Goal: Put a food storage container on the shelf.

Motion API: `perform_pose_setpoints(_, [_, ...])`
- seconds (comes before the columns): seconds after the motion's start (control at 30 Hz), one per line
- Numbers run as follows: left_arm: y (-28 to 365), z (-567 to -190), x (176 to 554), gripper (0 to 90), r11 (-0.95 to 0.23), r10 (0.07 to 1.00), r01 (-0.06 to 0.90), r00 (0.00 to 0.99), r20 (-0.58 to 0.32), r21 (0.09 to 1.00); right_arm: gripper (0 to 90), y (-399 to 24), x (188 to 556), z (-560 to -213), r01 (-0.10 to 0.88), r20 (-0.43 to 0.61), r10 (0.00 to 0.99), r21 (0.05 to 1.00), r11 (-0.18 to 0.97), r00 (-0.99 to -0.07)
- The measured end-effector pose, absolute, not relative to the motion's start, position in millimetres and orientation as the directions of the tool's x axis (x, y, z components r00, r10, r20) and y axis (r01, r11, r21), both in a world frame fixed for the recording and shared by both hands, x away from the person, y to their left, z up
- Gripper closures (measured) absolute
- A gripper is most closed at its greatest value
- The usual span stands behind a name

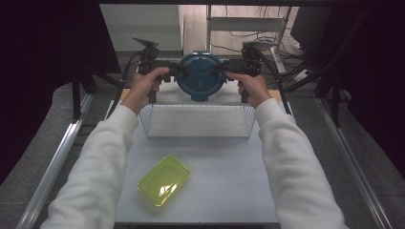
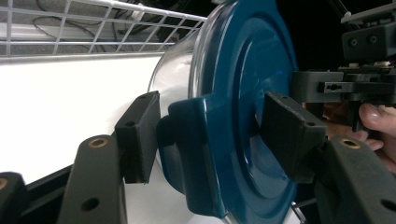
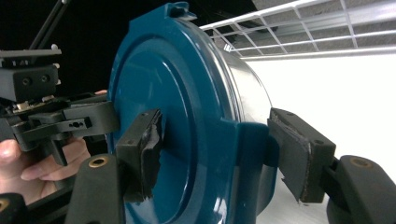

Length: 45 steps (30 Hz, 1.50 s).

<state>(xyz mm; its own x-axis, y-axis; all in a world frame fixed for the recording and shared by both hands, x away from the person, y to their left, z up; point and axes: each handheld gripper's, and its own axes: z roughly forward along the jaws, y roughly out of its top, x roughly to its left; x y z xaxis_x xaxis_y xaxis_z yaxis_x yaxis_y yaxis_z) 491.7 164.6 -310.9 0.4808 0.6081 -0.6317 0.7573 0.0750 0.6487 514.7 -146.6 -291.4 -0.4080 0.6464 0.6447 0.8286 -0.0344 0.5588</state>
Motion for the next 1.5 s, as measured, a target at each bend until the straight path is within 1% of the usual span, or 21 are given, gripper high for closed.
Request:
perform_pose_setpoints(0.1, [163.7,-314.2,495.4,37.7,0.089,0.605,0.769,0.463,-0.648,0.633,35.9,-147.9,519.7,-297.1,0.845,0.675,0.635,0.530,-0.064,-0.375])
perform_pose_setpoints(0.33, [163.6,-321.7,506.2,36.5,0.124,0.595,0.793,0.421,-0.684,0.596,34.6,-147.5,529.3,-306.0,0.864,0.702,0.635,0.492,-0.104,-0.323])
perform_pose_setpoints(0.57, [163.5,-328.6,513.1,34.7,0.152,0.587,0.806,0.392,-0.708,0.572,34.7,-147.6,532.9,-311.1,0.868,0.709,0.638,0.481,-0.125,-0.301])
perform_pose_setpoints(0.87, [161.9,-329.3,511.3,33.6,0.159,0.595,0.788,0.404,-0.695,0.594,34.0,-146.9,532.4,-310.9,0.862,0.704,0.644,0.489,-0.131,-0.301])
perform_pose_setpoints(0.93, [160.4,-328.2,508.6,32.3,0.150,0.616,0.771,0.417,-0.668,0.619,32.9,-145.9,530.8,-310.1,0.847,0.685,0.659,0.514,-0.136,-0.310])
perform_pose_setpoints(0.97, [159.7,-326.3,506.2,31.0,0.151,0.631,0.752,0.426,-0.648,0.641,30.7,-145.8,528.2,-307.4,0.819,0.648,0.689,0.557,-0.138,-0.325])
perform_pose_setpoints(1.03, [161.9,-321.7,502.6,25.7,0.157,0.637,0.733,0.437,-0.636,0.662,27.2,-147.8,525.2,-302.5,0.794,0.624,0.705,0.590,-0.142,-0.338])
perform_pose_setpoints(1.1, [165.3,-315.0,496.8,21.9,0.149,0.646,0.718,0.450,-0.617,0.680,26.1,-151.0,522.4,-298.3,0.778,0.605,0.712,0.614,-0.132,-0.357])
perform_pose_setpoints(1.2, [167.3,-307.3,485.5,20.4,0.116,0.669,0.694,0.474,-0.572,0.710,25.6,-155.7,514.7,-290.3,0.750,0.576,0.714,0.652,-0.108,-0.398])
perform_pose_setpoints(1.27, [167.4,-304.1,477.4,20.2,0.100,0.677,0.679,0.489,-0.550,0.727,25.6,-157.3,507.3,-285.7,0.730,0.546,0.715,0.680,-0.072,-0.438])
perform_pose_setpoints(1.33, [165.1,-299.2,465.3,20.1,0.048,0.701,0.648,0.520,-0.488,0.760,25.6,-158.5,500.0,-282.2,0.710,0.508,0.720,0.703,-0.030,-0.473])
perform_pose_setpoints(1.37, [164.1,-297.9,461.2,20.1,0.038,0.704,0.639,0.529,-0.474,0.769,25.8,-159.0,496.2,-280.9,0.700,0.492,0.721,0.714,-0.014,-0.488])
perform_pose_setpoints(1.5, [163.9,-295.1,438.9,20.3,0.030,0.691,0.616,0.556,-0.462,0.787,27.3,-162.0,479.7,-276.5,0.651,0.417,0.723,0.756,0.060,-0.551])
